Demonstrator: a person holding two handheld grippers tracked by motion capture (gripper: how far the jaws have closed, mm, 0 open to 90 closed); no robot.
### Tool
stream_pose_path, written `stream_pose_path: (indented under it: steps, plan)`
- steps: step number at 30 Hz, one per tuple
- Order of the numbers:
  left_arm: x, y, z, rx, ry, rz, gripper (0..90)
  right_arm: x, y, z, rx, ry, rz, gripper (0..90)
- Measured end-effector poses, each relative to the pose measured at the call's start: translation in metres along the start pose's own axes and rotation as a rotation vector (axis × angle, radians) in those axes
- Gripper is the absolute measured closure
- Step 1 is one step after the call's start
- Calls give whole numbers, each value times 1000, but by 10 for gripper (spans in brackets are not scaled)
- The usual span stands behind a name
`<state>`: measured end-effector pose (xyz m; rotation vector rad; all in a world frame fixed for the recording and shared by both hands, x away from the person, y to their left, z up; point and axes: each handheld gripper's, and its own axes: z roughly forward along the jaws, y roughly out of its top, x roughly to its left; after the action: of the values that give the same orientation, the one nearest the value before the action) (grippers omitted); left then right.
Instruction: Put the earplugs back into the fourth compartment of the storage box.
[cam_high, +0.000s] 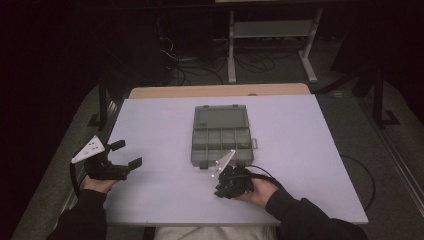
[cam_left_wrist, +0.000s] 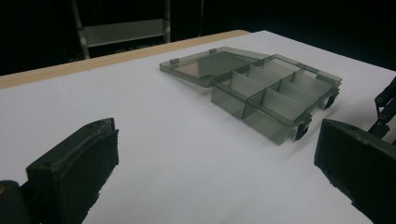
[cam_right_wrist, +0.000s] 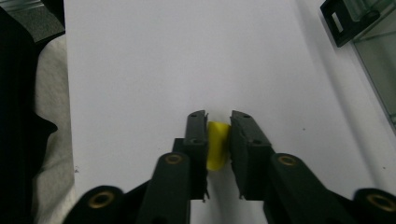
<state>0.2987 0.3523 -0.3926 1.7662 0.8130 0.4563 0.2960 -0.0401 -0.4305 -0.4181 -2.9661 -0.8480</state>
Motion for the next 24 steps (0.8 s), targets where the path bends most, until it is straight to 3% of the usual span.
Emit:
stream_pose_path:
  steps: [10,24]
  plan:
    - [0,0,0,2,-1,-1,0,-3,2,-7,-29,1,11,786]
    - [-1,0,1,1,-3,-4,0,-14,15,-37,-118,-22,12,786]
